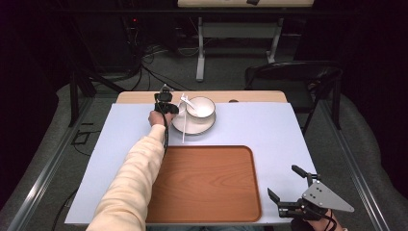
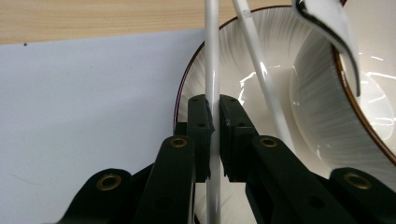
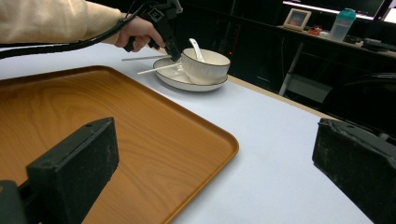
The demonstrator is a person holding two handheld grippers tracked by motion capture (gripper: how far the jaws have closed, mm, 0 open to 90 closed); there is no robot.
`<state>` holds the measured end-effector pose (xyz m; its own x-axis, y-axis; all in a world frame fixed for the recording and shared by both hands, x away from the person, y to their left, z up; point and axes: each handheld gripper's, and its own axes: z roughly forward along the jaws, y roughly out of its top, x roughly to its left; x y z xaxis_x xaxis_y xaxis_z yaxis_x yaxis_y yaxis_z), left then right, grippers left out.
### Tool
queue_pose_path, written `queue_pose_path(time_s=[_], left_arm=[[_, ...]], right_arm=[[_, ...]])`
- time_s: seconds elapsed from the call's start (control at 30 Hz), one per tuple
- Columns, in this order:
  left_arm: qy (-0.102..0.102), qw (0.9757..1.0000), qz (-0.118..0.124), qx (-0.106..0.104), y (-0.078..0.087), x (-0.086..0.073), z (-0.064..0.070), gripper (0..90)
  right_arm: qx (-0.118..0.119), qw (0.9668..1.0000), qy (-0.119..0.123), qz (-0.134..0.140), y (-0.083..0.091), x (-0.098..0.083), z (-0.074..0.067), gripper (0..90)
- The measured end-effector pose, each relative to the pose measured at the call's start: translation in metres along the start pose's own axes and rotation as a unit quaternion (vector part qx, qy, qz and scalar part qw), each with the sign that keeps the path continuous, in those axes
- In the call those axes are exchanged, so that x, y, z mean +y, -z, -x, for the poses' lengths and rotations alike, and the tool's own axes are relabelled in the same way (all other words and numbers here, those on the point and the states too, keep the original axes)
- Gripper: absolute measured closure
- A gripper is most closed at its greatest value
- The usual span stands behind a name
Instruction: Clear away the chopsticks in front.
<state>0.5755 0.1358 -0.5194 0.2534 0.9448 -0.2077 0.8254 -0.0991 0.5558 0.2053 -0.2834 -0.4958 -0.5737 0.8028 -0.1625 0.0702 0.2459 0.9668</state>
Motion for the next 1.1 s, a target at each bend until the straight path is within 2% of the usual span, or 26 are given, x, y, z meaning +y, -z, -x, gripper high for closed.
queue_pose_path(time_s=[0.23, 0.4, 0.57, 0.63, 0.77, 0.83, 1.0, 1.03, 1.1], left_arm=[[0.002, 1.0000, 0.009, -0.001, 0.012, 0.003, -0.004, 84.3], [0.009, 0.9997, 0.021, -0.011, 0.026, 0.005, -0.007, 84.3], [0.008, 0.9994, 0.030, -0.013, 0.040, 0.005, -0.008, 84.3], [0.009, 0.9991, 0.037, -0.017, 0.050, 0.005, -0.009, 84.3], [0.014, 0.9984, 0.047, -0.027, 0.064, 0.002, -0.011, 84.3], [0.008, 0.9985, 0.049, -0.023, 0.070, 0.000, -0.012, 84.3], [0.009, 0.9982, 0.054, -0.026, 0.080, -0.006, -0.014, 84.3], [0.011, 0.9978, 0.056, -0.035, 0.085, -0.010, -0.014, 84.3], [0.008, 0.9975, 0.060, -0.037, 0.089, -0.013, -0.014, 84.3]], right_arm=[[0.000, 1.0000, 0.002, 0.000, 0.000, 0.000, 0.000, 0.0], [0.000, 1.0000, 0.002, 0.000, 0.000, 0.000, 0.000, 0.0], [0.000, 1.0000, 0.002, 0.000, 0.000, 0.000, 0.000, 0.0], [0.000, 1.0000, 0.002, 0.000, 0.000, 0.000, 0.000, 0.0], [0.000, 1.0000, 0.002, 0.000, 0.000, 0.000, 0.000, 0.0], [0.000, 1.0000, 0.001, 0.000, 0.000, 0.000, 0.000, 0.0], [0.000, 1.0000, 0.001, 0.000, 0.000, 0.000, 0.000, 0.0], [0.000, 1.0000, 0.001, -0.001, 0.000, 0.000, 0.000, 0.0], [-0.001, 1.0000, 0.001, -0.001, 0.000, 0.000, 0.000, 0.0]])
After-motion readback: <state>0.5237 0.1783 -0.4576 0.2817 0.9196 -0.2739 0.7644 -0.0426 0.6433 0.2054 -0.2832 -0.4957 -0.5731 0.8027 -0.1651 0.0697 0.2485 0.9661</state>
